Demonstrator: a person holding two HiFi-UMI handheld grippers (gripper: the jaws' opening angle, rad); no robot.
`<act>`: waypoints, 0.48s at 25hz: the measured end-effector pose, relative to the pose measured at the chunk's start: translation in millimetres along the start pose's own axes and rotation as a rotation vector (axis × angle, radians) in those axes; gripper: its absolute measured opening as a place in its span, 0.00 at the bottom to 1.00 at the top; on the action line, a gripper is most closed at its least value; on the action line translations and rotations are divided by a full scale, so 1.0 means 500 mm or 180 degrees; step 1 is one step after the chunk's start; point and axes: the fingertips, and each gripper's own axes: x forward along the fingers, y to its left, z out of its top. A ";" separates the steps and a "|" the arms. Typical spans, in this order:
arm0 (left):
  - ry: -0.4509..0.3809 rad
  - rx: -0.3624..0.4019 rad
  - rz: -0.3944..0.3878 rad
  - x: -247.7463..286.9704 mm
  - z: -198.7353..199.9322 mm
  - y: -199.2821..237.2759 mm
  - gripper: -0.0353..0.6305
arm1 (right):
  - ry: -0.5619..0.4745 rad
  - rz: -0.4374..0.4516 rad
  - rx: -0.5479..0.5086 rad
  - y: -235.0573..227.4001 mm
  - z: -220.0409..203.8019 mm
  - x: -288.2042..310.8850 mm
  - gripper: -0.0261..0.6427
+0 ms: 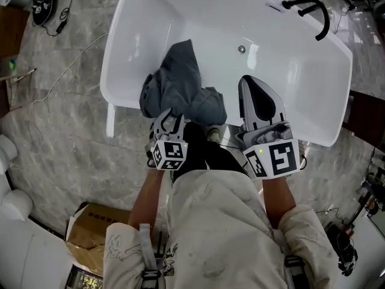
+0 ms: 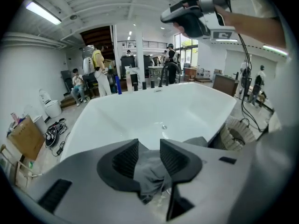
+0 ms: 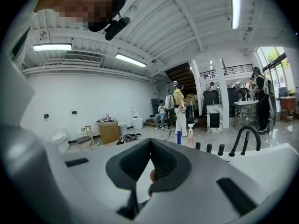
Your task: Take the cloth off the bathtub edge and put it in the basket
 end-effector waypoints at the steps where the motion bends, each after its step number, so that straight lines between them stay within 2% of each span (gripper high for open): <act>1: 0.0070 0.0059 -0.0050 0.007 -0.015 -0.007 0.27 | 0.0009 -0.0007 -0.0004 -0.001 -0.002 0.000 0.02; 5: 0.0332 0.0299 -0.0268 0.036 -0.070 -0.035 0.36 | 0.0058 -0.0035 -0.0021 -0.003 -0.010 -0.001 0.02; 9: 0.0653 0.0671 -0.0485 0.073 -0.126 -0.060 0.50 | 0.0118 -0.0058 -0.0024 -0.004 -0.020 0.003 0.02; 12: 0.0849 0.0916 -0.0587 0.101 -0.164 -0.069 0.53 | 0.0156 -0.0060 -0.0033 -0.004 -0.029 0.006 0.02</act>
